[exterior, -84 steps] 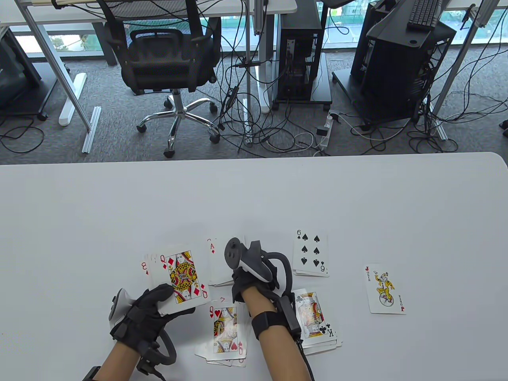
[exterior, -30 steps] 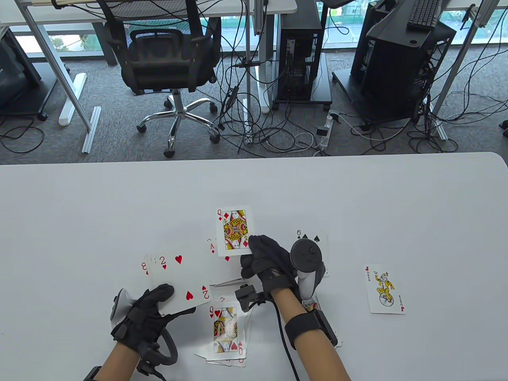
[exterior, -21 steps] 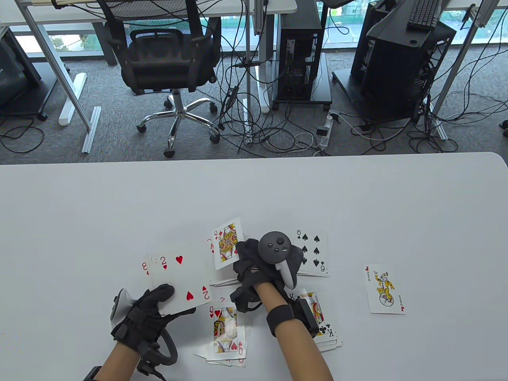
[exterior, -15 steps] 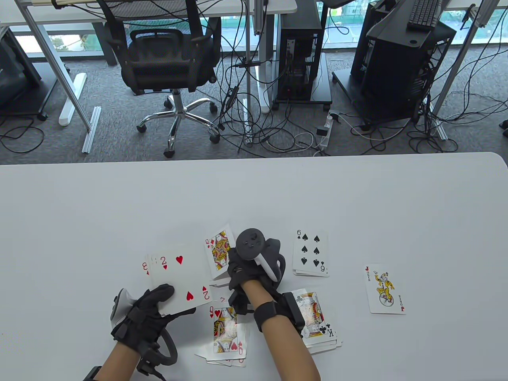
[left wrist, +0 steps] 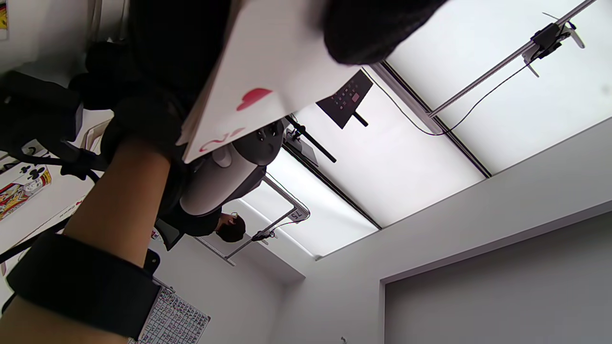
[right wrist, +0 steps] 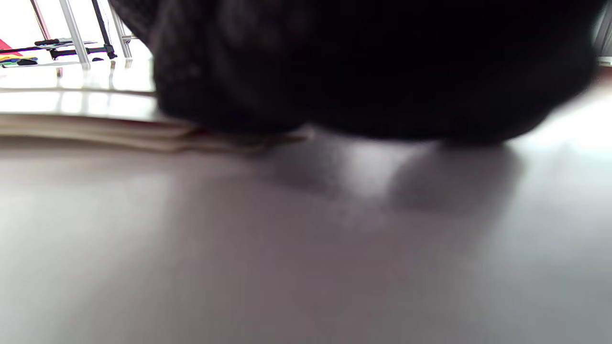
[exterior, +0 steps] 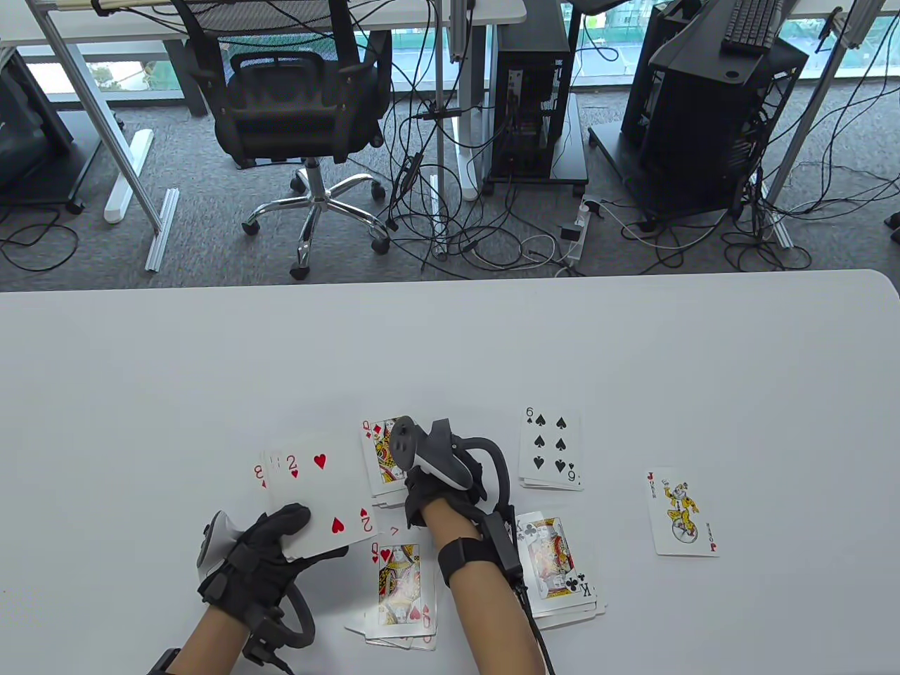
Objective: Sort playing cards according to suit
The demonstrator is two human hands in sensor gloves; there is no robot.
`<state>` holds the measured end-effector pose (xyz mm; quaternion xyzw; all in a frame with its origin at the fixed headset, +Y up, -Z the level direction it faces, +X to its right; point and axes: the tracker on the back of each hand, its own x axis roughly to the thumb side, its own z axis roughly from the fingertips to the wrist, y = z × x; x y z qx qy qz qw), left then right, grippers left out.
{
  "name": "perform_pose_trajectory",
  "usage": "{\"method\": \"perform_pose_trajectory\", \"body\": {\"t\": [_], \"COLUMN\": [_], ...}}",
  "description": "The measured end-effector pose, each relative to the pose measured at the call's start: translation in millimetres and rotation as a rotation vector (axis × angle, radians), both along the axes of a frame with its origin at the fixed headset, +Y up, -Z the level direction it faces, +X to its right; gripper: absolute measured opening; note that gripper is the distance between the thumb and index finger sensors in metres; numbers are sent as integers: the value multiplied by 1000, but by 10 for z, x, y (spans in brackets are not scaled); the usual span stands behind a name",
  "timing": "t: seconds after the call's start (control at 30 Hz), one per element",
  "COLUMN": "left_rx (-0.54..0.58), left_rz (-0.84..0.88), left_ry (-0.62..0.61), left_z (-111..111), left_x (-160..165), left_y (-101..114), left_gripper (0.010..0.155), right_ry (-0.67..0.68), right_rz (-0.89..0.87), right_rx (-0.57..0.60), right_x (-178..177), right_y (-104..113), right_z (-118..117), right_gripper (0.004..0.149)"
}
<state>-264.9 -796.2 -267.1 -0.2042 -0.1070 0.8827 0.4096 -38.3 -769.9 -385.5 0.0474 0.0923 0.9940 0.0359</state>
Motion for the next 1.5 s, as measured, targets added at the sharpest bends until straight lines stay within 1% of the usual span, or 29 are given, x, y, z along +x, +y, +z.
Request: {"method": "perform_pose_trajectory", "body": {"t": [0.13, 0.27, 0.33, 0.4, 0.47, 0.5, 0.57, 0.63, 0.67, 0.77, 0.87, 0.97, 1.07, 1.1, 1.17, 1.33, 1.4, 1.5], "left_rx": [4, 1, 0, -3, -6, -9, -13, -15, -16, -16, -13, -10, -3, 0, 10, 27, 31, 33], "left_rz": [-4, -5, -6, -7, -10, -11, -12, -14, -14, -15, -19, -17, -20, -32, -35, -19, -24, -29], "left_ry": [3, 4, 4, 3, 2, 2, 0, -3, -4, -8, -15, -23, -31, -33, -38, -64, -64, -59], "left_z": [-5, -4, -2, -1, 1, 3, 6, 8, 9, 13, 15, 16, 20, 22, 16, 10, 8, 1], "left_x": [-4, -2, -1, 0, 1, 2, 6, 10, 12, 15, 19, 23, 33, 38, 42, 67, 67, 65], "left_y": [-1, -4, -4, -7, -12, -12, -21, -26, -28, -28, -32, -34, -25, -23, -30, -29, -30, -33], "left_gripper": [56, 56, 56, 56, 56, 56, 56, 56, 56, 56, 56, 56, 56, 56, 56, 56, 56, 56], "right_ry": [-2, 6, 24, 92, 112, 132, 201, 216, 226, 294, 356, 386, 380, 378, 367, 338, 327, 307], "right_rz": [-102, -334, -414, -542, -657, -713, -884, -982, -1004, -1007, -962, -900, -854, -851, -865, -952, -964, -951], "right_rx": [-1, 50, 83, 130, 155, 154, 127, 110, 114, 127, 115, 124, 215, 266, 328, 325, 324, 330], "right_x": [57, 142, 175, 211, 239, 247, 244, 233, 225, 175, 92, 16, -24, -26, -15, 27, 40, 68], "right_y": [45, 181, 246, 323, 363, 368, 363, 357, 358, 366, 374, 378, 390, 397, 408, 392, 382, 384], "right_z": [28, 126, 187, 291, 402, 449, 574, 687, 730, 872, 985, 1058, 1114, 1130, 1144, 1141, 1132, 1111], "right_gripper": [54, 55, 55, 55, 54, 54, 54, 55, 57, 64, 75, 79, 72, 68, 61, 43, 40, 40]}}
